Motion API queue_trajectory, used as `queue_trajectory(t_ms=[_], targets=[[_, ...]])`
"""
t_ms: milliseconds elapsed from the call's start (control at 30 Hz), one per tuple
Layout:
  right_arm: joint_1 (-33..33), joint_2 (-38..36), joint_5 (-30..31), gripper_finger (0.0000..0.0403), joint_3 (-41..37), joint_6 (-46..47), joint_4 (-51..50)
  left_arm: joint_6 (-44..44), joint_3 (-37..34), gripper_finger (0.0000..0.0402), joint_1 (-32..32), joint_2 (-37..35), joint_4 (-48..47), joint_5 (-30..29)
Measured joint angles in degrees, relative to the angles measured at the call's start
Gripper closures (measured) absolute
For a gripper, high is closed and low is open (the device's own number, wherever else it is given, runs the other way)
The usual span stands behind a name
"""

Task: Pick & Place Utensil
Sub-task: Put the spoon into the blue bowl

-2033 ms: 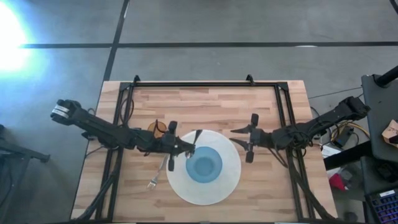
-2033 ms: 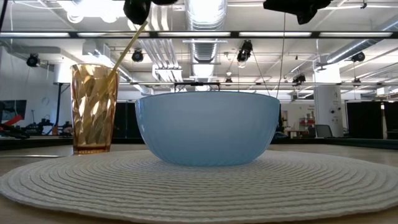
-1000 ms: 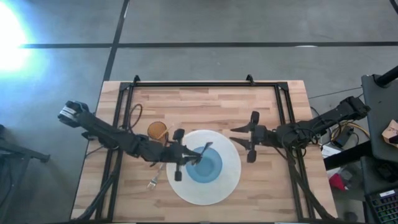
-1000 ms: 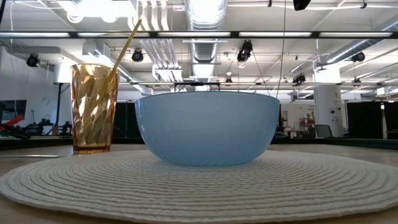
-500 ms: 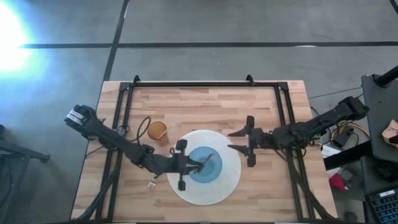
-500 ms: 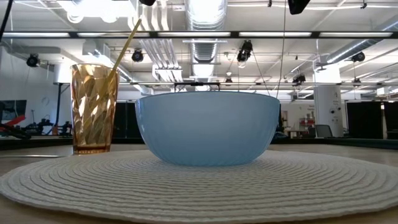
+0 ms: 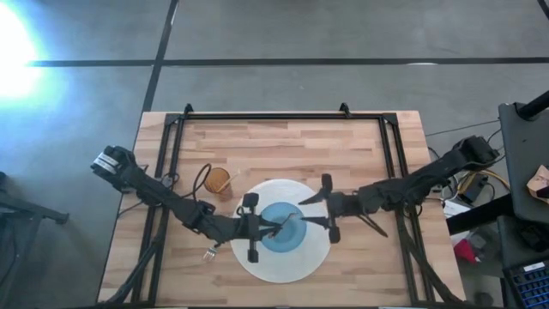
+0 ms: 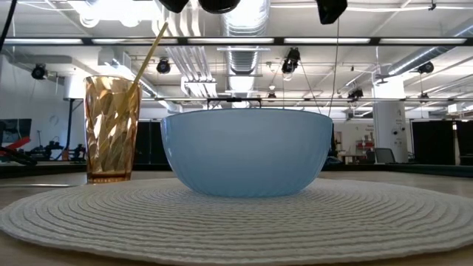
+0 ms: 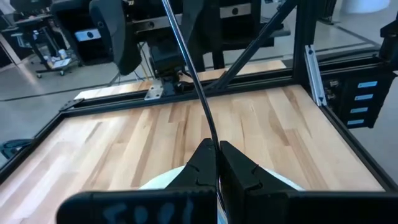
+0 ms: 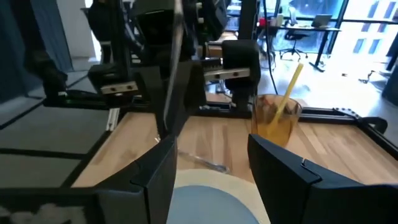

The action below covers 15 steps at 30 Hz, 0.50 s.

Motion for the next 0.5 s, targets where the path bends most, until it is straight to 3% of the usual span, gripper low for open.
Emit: queue_trajectory(t_ms=[500], targets=[[0.04,9.03,-4.59,0.0213,9.75,-4.99,0.06,1.66,-0.07,0.0401,0.0,0.0,-0.21,0.04]])
